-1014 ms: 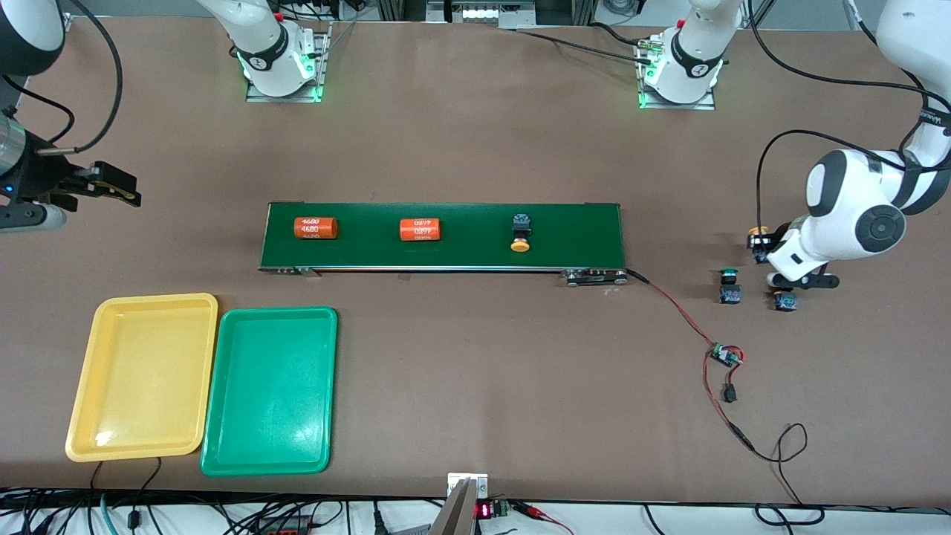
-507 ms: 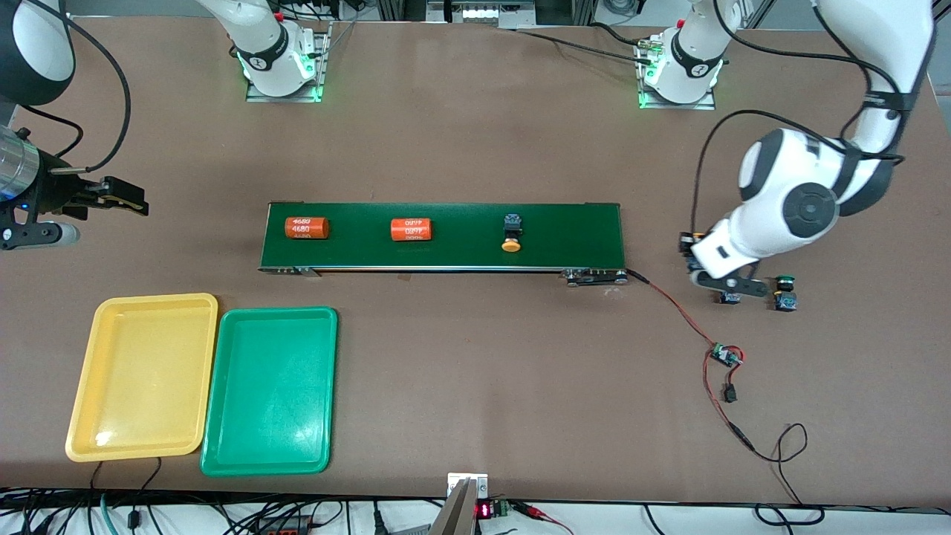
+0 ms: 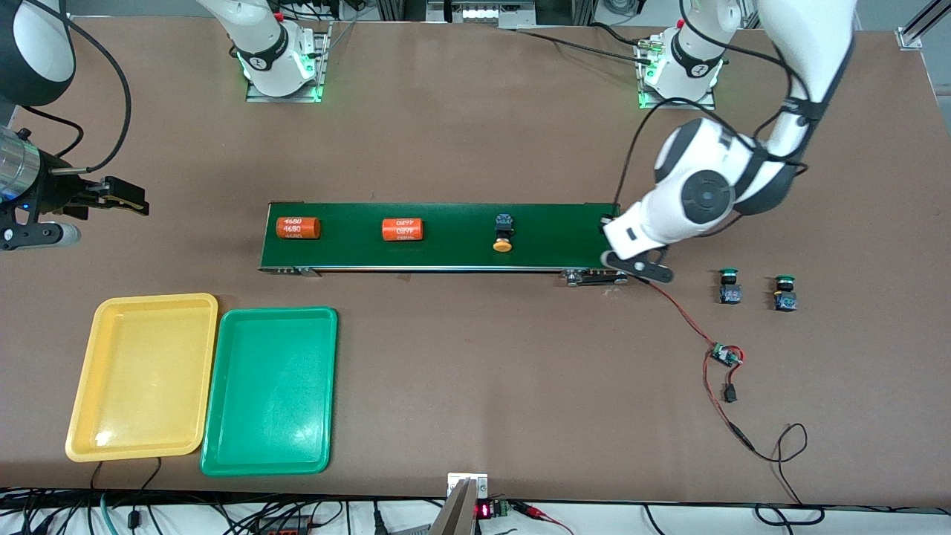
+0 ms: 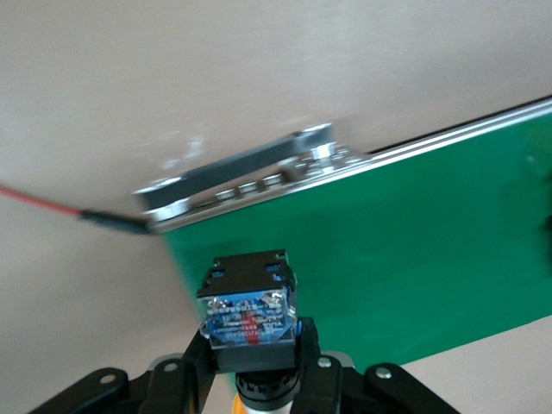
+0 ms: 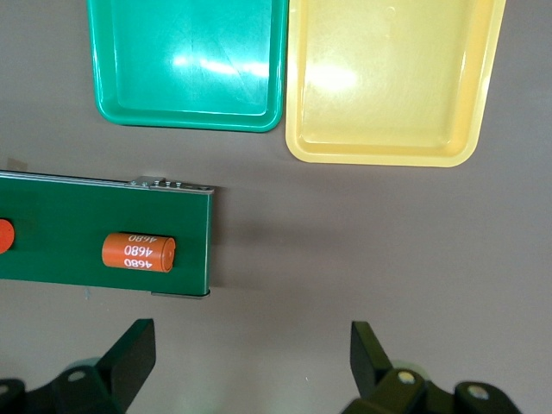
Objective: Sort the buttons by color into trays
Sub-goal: 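Carry the green-capped button onto the conveyor belt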
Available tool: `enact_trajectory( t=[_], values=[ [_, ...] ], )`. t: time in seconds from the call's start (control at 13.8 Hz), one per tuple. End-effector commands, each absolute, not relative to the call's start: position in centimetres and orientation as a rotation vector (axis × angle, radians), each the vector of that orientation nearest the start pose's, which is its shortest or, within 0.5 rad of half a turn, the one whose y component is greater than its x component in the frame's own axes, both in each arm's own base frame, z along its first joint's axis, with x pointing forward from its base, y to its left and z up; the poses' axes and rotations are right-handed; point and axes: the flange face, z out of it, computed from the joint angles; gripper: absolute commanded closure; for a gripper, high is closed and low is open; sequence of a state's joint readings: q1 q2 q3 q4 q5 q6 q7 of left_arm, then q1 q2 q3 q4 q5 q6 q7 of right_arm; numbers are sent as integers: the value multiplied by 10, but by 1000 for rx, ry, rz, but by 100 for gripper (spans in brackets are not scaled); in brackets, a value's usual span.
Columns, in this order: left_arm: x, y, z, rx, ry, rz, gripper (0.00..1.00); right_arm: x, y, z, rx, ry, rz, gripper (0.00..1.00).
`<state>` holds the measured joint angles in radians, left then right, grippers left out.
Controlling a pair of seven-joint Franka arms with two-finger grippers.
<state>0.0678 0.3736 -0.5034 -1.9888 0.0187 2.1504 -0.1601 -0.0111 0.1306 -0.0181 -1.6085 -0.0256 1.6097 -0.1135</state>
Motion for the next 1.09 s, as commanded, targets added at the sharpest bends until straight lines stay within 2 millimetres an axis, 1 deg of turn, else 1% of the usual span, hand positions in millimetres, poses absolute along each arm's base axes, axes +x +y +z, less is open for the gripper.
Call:
enact_trajectory(
  t=[0.0,0.14,0.22,0.29,0.36,0.51,0.58,0.65,0.72,0.8,0.87,0.94,1.01],
  values=[
    [541,-257,267,-3244,392,335,100,590,-21,540,-3158,-140,220,0],
    [534,-273,261,-3230,399,343,100,592,-20,531,-3157,-141,242,0],
    [530,-281,259,-3226,404,350,100,592,-20,531,-3156,-141,246,0],
    [528,-284,258,-3225,410,354,100,591,-20,528,-3155,-127,256,0],
    [527,-287,258,-3228,410,347,97,591,-22,525,-3153,-121,272,0],
    [521,-294,256,-3221,417,352,96,589,-19,515,-3135,-114,320,0],
    [518,-298,256,-3218,421,355,90,588,-19,512,-3131,-111,329,0],
    [518,-298,253,-3219,425,360,69,587,-17,510,-3129,-113,336,0],
    [519,-299,250,-3223,431,357,27,584,-14,505,-3126,-120,343,0],
    [521,-297,252,-3228,434,345,0,582,-11,503,-3124,-127,343,0],
    [524,-297,259,-3237,423,325,0,580,-6,501,-3103,-127,343,0],
    [529,-292,272,-3246,403,286,0,580,-3,501,-3070,-115,342,0],
    [534,-284,285,-3246,385,245,0,579,0,501,-3066,-57,349,0]
  ],
)
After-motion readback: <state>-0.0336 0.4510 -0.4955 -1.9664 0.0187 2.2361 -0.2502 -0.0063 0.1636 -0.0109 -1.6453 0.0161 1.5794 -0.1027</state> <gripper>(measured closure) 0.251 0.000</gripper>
